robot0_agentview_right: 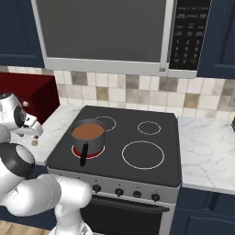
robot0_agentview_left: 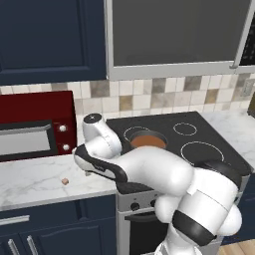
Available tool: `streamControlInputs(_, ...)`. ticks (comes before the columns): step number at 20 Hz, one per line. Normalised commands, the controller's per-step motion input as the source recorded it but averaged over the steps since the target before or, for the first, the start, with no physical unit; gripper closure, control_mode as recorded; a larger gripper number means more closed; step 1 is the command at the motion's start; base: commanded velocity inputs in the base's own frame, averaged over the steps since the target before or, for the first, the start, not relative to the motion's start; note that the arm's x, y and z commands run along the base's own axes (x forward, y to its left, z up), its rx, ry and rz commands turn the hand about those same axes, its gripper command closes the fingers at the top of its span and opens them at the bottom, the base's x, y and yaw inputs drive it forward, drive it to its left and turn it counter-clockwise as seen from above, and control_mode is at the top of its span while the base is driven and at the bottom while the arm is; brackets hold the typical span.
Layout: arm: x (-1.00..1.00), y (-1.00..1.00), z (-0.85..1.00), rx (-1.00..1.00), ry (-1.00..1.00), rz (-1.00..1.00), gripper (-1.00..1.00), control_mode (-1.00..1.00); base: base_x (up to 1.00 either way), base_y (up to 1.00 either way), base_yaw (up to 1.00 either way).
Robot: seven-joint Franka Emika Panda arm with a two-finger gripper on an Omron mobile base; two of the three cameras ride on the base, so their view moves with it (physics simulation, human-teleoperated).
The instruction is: Pick up the sugar cube(s) and place them in the saucepan with hot chocolate.
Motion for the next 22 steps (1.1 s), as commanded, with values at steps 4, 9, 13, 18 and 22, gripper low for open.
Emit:
streamControlInputs(4, 0.34, 0.0, -0.27, -0.01, 0.0, 0.0, -1.0, -1.0, 0.0, 0.0, 0.0)
streamControlInputs(9, 0.06, 0.25, -0.44, -0.05, 0.06, 0.0, -1.0, -1.0, 0.0, 0.0, 0.0)
streamControlInputs(13, 0.0, 0.26, -0.44, -0.03, 0.06, 0.0, -1.0, -1.0, 0.0, 0.0, 0.0)
streamControlInputs(18, 0.11, 0.13, -0.26, -0.02, 0.02, 0.0, -1.0, -1.0, 0.0, 0.0, 0.0)
streamControlInputs(22, 0.19, 0.06, -0.12, 0.0, 0.0, 0.0, -1.0, -1.0, 0.0, 0.0, 0.0)
